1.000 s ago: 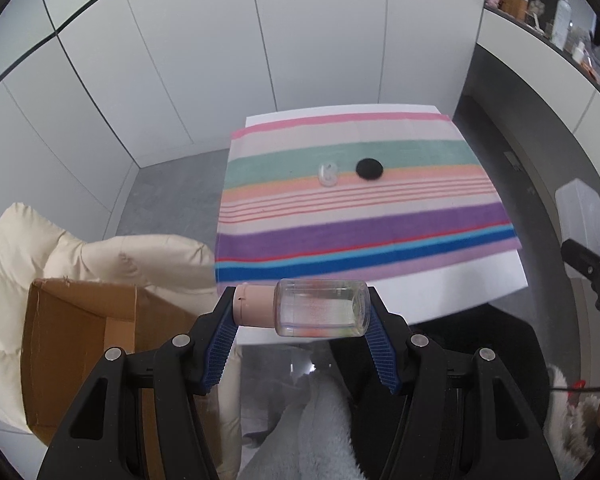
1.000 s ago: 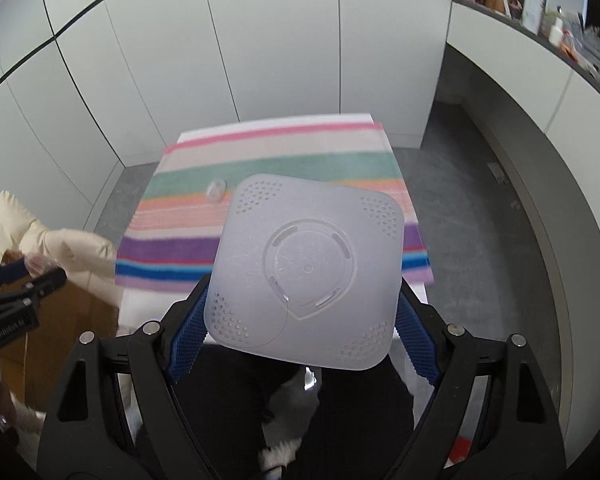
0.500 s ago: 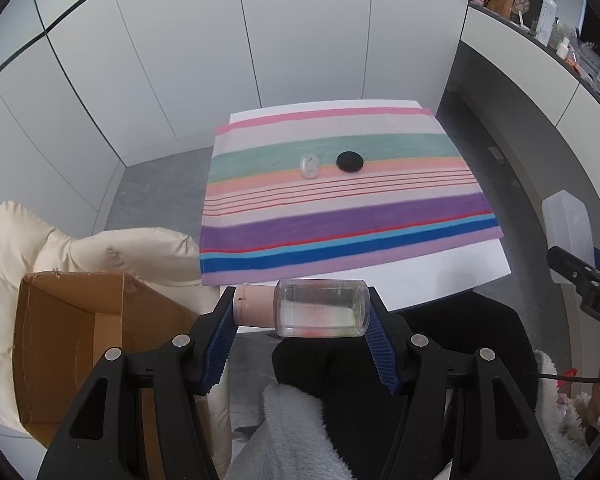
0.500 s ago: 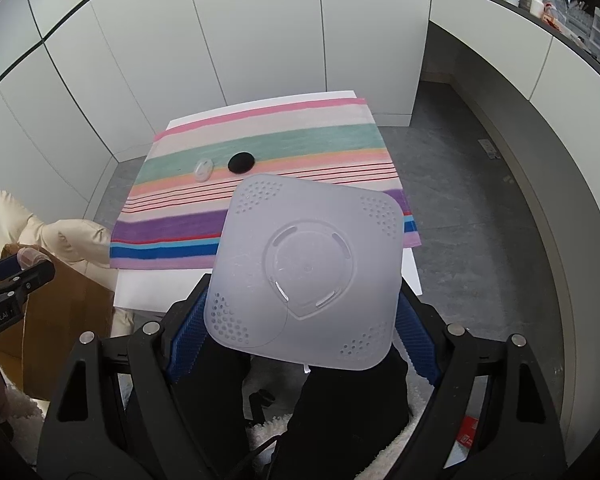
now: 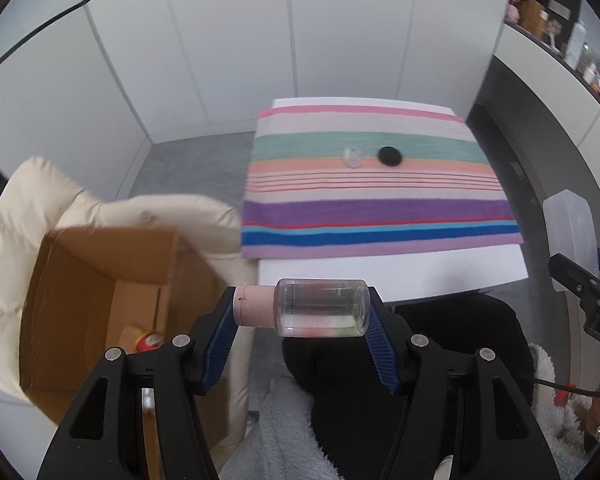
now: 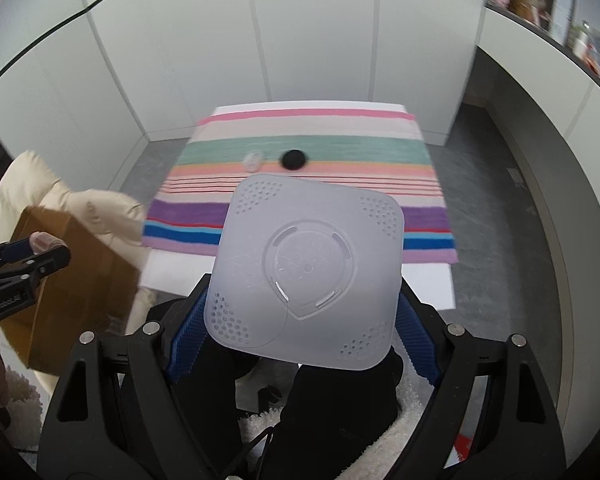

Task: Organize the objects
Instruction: 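Carry the clear box and glass bottle over the cardboard box, then open both tools to drop the clear box and bottle into the box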

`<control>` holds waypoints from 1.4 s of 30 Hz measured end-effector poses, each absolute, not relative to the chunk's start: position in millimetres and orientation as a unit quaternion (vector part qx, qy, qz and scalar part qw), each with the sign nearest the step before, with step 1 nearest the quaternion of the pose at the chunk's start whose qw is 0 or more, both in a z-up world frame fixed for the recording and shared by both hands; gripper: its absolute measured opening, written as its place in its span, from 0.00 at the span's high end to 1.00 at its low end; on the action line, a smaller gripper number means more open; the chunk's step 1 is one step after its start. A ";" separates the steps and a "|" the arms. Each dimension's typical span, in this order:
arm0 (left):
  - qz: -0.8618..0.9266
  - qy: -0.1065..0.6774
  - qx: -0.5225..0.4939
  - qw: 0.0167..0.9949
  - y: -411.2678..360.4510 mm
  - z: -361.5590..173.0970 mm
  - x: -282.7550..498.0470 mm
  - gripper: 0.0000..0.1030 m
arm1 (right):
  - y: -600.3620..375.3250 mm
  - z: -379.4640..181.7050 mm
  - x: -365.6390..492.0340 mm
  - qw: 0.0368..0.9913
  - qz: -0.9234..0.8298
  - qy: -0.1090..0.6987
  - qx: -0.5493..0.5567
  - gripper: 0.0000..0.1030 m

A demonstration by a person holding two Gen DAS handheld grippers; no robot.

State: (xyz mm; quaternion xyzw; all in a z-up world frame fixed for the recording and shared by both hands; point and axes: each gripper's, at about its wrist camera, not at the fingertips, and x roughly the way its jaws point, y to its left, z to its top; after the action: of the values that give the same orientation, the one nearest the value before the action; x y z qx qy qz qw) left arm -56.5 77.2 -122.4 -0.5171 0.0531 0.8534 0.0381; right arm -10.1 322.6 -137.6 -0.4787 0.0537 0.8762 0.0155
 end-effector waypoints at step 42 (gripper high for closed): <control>0.835 -0.140 -0.478 -0.237 -219.3 -136.0 -18.5 0.26 | -57.0 -141.1 -74.8 -0.309 0.835 -0.137 -0.435 0.16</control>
State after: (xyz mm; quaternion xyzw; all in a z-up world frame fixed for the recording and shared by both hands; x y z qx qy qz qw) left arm -18.5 -219.3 -136.0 -0.4776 -0.1396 0.8345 -0.2366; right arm -74.8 -57.0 -141.1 -0.4345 -0.1370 0.8347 -0.3093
